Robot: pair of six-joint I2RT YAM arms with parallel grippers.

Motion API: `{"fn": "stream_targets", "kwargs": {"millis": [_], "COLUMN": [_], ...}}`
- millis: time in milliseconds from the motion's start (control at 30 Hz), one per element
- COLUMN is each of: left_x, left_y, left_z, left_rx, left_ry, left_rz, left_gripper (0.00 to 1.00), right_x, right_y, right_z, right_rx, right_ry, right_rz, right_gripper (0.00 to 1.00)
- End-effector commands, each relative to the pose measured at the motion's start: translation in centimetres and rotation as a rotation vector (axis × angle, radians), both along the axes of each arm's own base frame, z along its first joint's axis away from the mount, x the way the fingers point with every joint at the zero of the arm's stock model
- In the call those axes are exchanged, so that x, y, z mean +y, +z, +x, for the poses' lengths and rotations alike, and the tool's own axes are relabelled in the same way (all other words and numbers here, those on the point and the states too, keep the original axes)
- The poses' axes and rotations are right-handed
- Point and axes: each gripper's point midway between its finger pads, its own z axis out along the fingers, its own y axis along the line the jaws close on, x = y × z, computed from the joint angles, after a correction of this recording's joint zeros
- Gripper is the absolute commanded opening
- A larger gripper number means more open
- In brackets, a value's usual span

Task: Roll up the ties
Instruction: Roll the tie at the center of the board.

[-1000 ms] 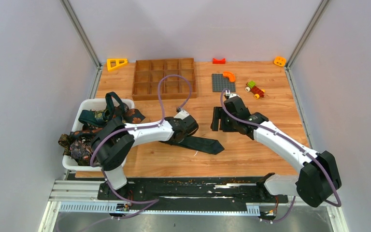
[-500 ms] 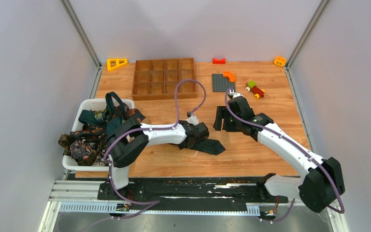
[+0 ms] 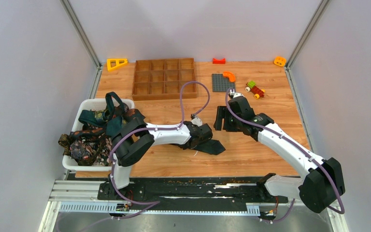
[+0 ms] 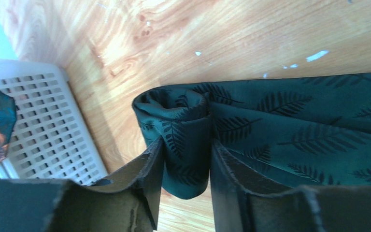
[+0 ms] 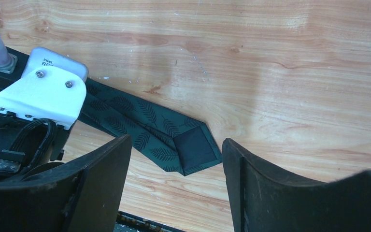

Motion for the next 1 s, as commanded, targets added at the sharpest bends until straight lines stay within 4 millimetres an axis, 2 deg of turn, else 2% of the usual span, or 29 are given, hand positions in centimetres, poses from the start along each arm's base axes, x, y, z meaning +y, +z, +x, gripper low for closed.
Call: {"fn": "stream_targets", "kwargs": {"millis": [0,367,467,667,967], "left_x": [-3.6,-4.5,-4.4,-3.8,-2.6], "left_y": [-1.0,0.1,0.8,2.9,6.9], "left_z": [-0.5,-0.7,-0.7,-0.5,-0.5], "left_rx": [0.051,0.056,0.047,0.005,-0.053], "left_ry": [-0.006,-0.029,-0.034,-0.047,-0.080], "left_rz": [-0.171,-0.256,-0.290,-0.364,-0.512], "left_gripper": [0.48,0.54,0.59,0.70,0.78], "right_x": [0.0,0.8,1.0,2.2,4.3], "right_y": [1.0,1.2,1.1,1.2,1.2], "right_z": [0.3,0.4,0.5,0.6,0.7], "right_rx": [-0.033,-0.020,-0.013,0.002,0.015], "right_ry": [-0.001,0.005,0.002,0.033,0.072], "right_rz": [0.012,0.047,0.055,0.097,0.132], "right_gripper": [0.70,0.69,0.68,0.68,0.67]}}
